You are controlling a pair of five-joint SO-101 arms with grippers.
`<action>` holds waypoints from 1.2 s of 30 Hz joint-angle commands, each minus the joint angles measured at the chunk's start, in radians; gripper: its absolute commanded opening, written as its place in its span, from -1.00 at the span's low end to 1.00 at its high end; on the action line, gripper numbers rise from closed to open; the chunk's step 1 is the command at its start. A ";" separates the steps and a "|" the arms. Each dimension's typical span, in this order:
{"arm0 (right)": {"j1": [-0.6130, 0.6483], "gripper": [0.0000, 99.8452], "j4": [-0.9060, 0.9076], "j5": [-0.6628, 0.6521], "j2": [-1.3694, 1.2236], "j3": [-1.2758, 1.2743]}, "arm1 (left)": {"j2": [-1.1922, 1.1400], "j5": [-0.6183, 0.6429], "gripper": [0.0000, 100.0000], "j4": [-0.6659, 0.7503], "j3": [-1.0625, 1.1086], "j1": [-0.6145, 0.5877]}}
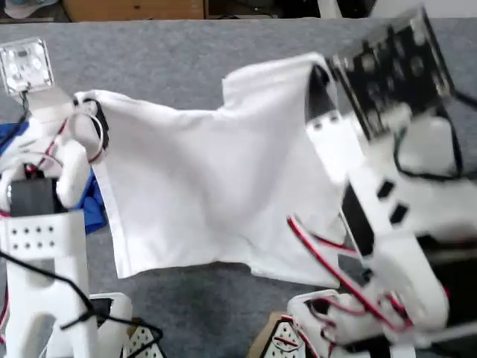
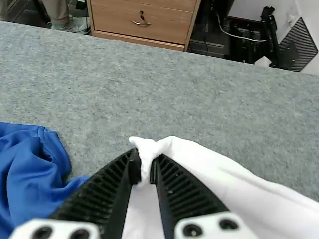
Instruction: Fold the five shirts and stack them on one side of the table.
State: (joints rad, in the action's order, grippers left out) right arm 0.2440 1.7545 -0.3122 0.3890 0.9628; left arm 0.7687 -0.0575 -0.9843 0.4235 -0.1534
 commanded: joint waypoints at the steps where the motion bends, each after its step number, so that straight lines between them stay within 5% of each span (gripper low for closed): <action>1: -0.016 -0.99 -0.092 -0.009 0.065 -0.130 | 0.070 0.006 -0.96 0.060 0.046 0.009; 9: -0.018 -0.99 -0.388 -0.009 0.067 -0.280 | 0.081 0.003 -0.96 0.338 0.146 0.005; 19: -0.019 -0.99 -0.514 -0.143 0.065 -0.081 | 0.081 0.003 -0.96 0.342 -0.023 0.005; 29: -0.019 -0.99 -0.430 -0.206 0.061 -0.104 | 0.071 0.002 -0.96 0.273 0.015 0.005; 36: -0.090 -0.99 -0.535 -0.112 0.001 -0.334 | 0.061 0.008 -0.96 0.548 0.259 0.011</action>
State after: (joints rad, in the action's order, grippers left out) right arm 0.2041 1.3034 -0.4703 0.4104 0.7142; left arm 0.8286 -0.0575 -0.5562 0.6306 -0.1519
